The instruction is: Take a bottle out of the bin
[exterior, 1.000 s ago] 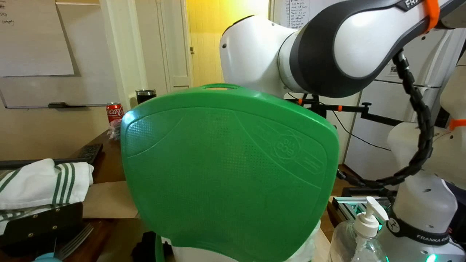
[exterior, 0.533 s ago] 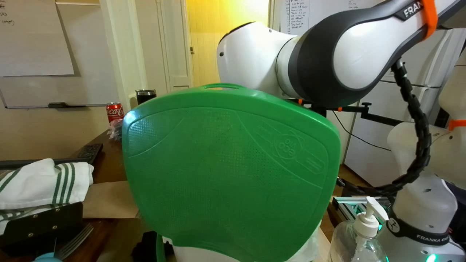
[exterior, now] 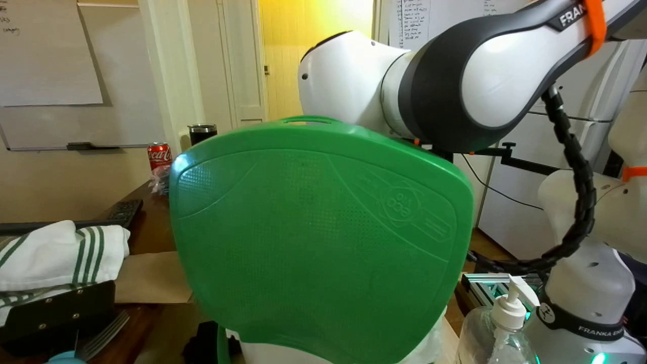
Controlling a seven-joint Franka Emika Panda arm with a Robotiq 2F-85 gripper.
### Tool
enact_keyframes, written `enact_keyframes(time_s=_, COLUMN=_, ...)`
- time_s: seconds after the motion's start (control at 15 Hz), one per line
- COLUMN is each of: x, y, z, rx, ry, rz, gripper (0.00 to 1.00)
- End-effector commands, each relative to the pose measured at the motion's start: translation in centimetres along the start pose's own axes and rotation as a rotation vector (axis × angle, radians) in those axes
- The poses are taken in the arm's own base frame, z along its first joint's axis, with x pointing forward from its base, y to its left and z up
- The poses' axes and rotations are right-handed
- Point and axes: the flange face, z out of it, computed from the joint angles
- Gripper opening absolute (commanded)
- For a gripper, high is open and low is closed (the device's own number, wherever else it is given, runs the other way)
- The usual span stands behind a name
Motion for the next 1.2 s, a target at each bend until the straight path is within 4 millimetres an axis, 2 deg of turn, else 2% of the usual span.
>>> enact_keyframes(time_s=0.0, x=0.2, y=0.3, z=0.7, rx=-0.009, ry=-0.036, rz=0.01, gripper=0.33)
enact_keyframes(time_s=0.13, x=0.2, y=0.7, z=0.6, rx=-0.007, ry=-0.033, rz=0.018, gripper=0.27)
enact_keyframes(time_s=0.4, x=0.2, y=1.3, z=-0.3, rx=0.001, ry=-0.009, rz=0.033, gripper=0.27)
enact_keyframes(time_s=1.13, x=0.1, y=4.8, z=-5.9, rx=0.043, ry=0.122, rz=0.103, gripper=0.27)
